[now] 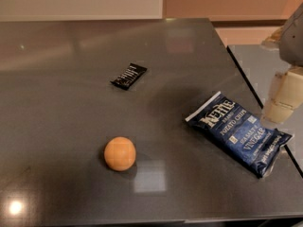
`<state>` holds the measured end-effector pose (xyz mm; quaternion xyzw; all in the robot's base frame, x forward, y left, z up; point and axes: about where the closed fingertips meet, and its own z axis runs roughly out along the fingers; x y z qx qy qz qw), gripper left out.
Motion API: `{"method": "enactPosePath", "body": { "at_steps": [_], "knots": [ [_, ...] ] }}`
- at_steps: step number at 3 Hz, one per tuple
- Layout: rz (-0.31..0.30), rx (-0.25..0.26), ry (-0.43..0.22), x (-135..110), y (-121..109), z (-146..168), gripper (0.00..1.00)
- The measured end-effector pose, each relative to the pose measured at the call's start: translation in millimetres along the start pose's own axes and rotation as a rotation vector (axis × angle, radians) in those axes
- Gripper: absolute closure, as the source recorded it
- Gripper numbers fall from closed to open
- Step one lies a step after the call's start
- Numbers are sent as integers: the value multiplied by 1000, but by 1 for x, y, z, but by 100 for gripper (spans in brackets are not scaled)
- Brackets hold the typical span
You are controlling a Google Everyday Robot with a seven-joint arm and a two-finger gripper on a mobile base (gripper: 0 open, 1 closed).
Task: Pick orange
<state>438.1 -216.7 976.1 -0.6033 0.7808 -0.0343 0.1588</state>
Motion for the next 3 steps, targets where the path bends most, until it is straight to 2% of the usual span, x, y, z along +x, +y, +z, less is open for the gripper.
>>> {"method": "enactPosePath", "body": {
  "at_steps": [1,2,3],
  "knots": [
    [0,0,0,0,0,0,0],
    [-35,-2,-47,-17,3,1,0],
    [-94,-23,-121,-46,10,7,0]
  ]
}}
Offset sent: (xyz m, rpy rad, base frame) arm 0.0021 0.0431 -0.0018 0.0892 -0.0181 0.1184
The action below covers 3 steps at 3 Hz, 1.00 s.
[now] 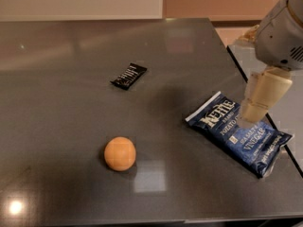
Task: Pick orange
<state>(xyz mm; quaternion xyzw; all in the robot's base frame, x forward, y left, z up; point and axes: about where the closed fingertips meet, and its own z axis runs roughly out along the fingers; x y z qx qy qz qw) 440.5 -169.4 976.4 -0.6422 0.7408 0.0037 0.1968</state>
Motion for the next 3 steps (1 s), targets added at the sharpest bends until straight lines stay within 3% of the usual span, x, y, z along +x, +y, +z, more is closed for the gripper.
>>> {"method": "enactPosePath", "body": {
  "at_steps": [1,3],
  "knots": [
    [-76,-43,-83,-33,11,15,0],
    [-246,-206,-208,-92,51,58,0]
  ]
}}
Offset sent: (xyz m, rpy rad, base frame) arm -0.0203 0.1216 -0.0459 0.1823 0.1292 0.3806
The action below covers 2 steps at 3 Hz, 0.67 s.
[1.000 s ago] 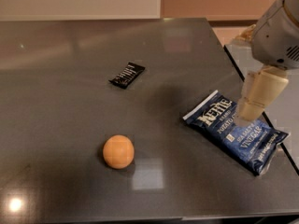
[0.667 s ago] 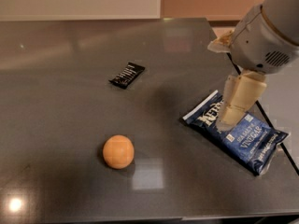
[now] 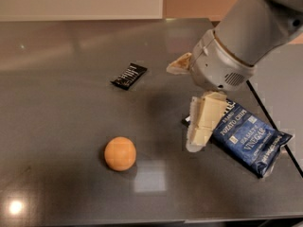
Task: Pick orange
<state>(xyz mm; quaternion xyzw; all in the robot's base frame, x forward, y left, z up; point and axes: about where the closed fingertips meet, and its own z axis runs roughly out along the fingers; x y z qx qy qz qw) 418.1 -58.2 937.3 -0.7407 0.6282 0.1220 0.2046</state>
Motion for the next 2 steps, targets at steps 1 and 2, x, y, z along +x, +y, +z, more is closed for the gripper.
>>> {"method": "enactPosePath", "body": {
  "at_steps": [1,2],
  "knots": [
    [-60,-31,-47,-18,8,23,0],
    [-93,-40,-92,-28,10,45,0]
  ]
}}
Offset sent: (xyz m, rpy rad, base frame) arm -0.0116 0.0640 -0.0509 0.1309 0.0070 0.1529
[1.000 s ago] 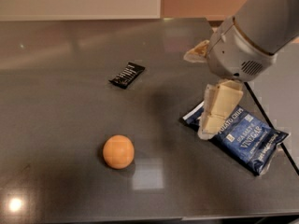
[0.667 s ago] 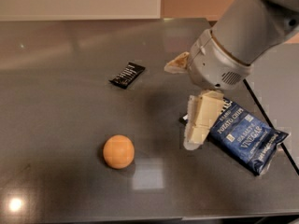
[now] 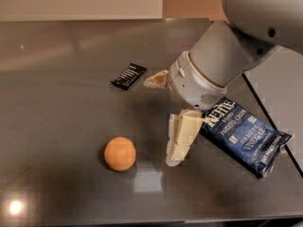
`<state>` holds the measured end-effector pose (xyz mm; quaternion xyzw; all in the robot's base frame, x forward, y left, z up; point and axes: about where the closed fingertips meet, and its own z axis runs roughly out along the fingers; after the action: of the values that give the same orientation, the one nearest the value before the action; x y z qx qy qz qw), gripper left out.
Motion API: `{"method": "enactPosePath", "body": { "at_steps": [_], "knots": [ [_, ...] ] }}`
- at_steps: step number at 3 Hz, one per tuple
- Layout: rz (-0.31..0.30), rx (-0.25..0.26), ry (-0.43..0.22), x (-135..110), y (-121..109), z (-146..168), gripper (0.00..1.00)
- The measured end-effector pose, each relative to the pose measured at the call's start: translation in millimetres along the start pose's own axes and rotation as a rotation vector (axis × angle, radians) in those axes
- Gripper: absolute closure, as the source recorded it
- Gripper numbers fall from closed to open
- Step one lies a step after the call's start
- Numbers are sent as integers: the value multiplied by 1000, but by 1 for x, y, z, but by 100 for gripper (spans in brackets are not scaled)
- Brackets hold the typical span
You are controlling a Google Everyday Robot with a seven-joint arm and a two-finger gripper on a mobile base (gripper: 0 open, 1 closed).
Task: Pick orange
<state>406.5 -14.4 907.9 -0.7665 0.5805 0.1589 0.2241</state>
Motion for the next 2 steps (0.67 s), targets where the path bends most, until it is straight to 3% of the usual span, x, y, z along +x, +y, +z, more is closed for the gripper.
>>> {"method": "enactPosePath", "body": {
  "at_steps": [2],
  "knots": [
    [-47,-34,-27,-12,0,39,0]
  ]
}}
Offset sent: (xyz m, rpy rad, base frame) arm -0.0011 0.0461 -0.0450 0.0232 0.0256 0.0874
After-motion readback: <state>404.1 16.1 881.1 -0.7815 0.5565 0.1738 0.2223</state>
